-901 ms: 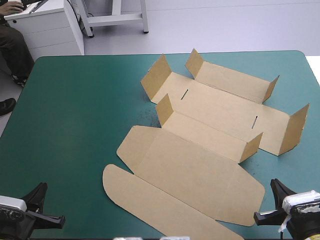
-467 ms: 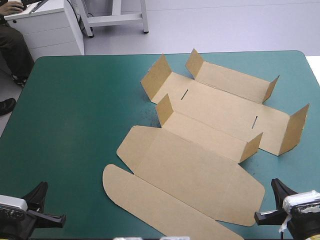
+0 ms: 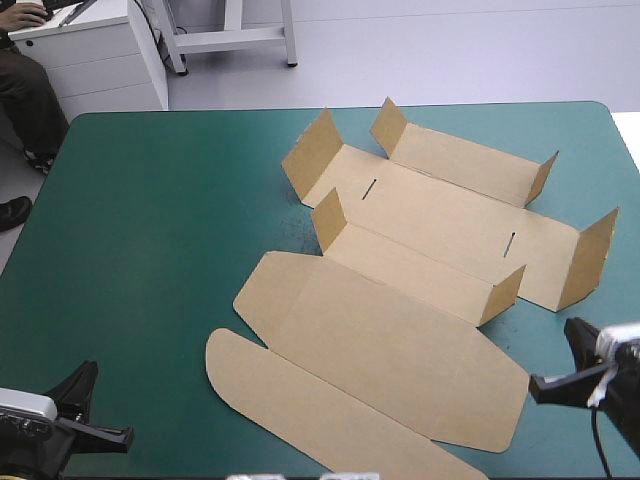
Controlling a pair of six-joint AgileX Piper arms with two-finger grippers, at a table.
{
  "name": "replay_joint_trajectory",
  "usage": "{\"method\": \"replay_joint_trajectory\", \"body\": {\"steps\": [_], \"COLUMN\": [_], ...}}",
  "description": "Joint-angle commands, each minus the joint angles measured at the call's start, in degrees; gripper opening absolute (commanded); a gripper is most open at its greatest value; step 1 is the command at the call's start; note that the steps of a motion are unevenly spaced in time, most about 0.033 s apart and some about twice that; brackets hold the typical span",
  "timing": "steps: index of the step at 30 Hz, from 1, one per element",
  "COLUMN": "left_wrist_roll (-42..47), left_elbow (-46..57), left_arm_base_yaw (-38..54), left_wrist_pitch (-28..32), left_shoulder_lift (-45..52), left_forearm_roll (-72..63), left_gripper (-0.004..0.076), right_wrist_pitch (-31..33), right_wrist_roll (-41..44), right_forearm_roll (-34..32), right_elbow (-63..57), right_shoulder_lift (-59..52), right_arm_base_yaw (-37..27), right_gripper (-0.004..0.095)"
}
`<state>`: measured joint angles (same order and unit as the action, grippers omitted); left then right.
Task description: Fold the box
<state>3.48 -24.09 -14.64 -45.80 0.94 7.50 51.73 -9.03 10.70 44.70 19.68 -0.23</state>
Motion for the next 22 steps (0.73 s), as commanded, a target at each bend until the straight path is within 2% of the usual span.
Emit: {"method": "replay_joint_trajectory", "body": {"steps": [1, 4, 10, 15, 18, 22], "left_wrist_roll": [0.3, 0.3, 0.3, 0.5, 0.3, 0.3], "left_elbow": [-2.1, -2.9, -2.9, -2.9, -2.9, -2.9], "left_arm_base_yaw": [-0.1, -0.1, -0.1, -0.1, -0.1, -0.1], "left_wrist_pitch": [2.5, 0.6, 0.7, 0.8, 0.8, 0.8], "left_shoulder_lift": [0.7, 0.7, 0.7, 0.7, 0.7, 0.7], "left_forearm_roll": [0.0, 0.4, 0.4, 0.5, 0.5, 0.5], "left_gripper": [-0.001, -0.001, -0.001, -0.001, -0.001, -0.001], "right_wrist_pitch": [-1.4, 1.8, 11.0, 13.3, 15.3, 20.1], "right_wrist_roll": [1.3, 1.3, 1.7, 1.7, 2.6, 7.9], "right_forearm_roll": [0.0, -0.1, -0.1, -1.9, -2.3, -5.6], "right_elbow": [10.2, 17.4, 25.7, 27.8, 28.4, 29.6], "right_shoulder_lift": [9.7, 17.7, 30.5, 36.1, 38.4, 41.4], "right_arm_base_yaw": [0.0, 0.0, 0.0, 0.0, 0.0, 0.0], "right_gripper": [-0.0019, -0.0018, -0.0018, 0.0003, 0.0085, 0.0294]}}
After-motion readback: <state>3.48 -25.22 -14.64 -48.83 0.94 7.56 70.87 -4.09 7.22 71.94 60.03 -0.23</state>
